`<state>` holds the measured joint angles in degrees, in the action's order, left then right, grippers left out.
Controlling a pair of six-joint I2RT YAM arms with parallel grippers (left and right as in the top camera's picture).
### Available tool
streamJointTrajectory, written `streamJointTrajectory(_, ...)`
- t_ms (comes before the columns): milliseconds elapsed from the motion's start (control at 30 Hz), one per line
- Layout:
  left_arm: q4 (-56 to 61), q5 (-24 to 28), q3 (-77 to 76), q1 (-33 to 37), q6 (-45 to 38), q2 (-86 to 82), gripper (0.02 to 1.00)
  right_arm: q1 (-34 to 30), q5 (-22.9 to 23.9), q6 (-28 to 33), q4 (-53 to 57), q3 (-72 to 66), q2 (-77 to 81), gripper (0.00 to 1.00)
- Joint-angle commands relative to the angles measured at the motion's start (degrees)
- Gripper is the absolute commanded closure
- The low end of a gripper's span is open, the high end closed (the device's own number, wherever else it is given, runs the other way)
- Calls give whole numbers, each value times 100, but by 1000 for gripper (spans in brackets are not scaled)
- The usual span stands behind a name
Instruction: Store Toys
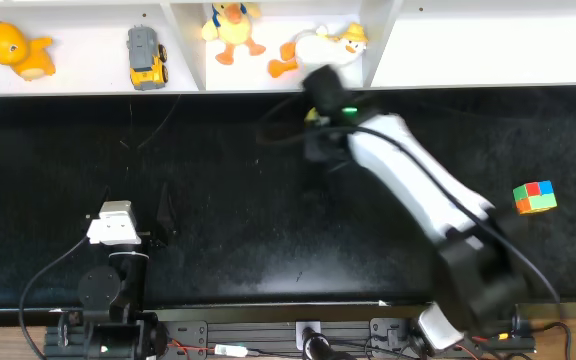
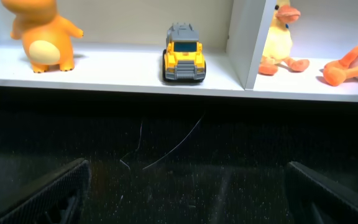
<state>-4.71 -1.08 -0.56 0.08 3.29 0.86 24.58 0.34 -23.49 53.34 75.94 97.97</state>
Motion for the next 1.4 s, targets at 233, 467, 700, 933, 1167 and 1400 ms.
streamJointTrajectory(233,-11,55,11,-37,105,-70,20,-2017,164,815,538,-560,-2240,886)
streamJointTrajectory(467,-11,55,11,-37,105,-70,20,-2612,188,1777,118,-555,-1810,890)
streamJointTrajectory(700,-13,55,11,-37,105,-70,20,-2605,212,2522,-393,-66,-896,910)
streamJointTrajectory(933,-11,55,11,-37,105,-70,20,-2540,203,2669,-546,802,107,899)
streamJointTrajectory(1167,-13,55,11,-37,105,-70,23,-2350,-85,2682,-1001,1368,839,877)
streamJointTrajectory(1400,-13,55,11,-37,105,-70,20,-2262,-179,2627,-1182,1425,1023,669)
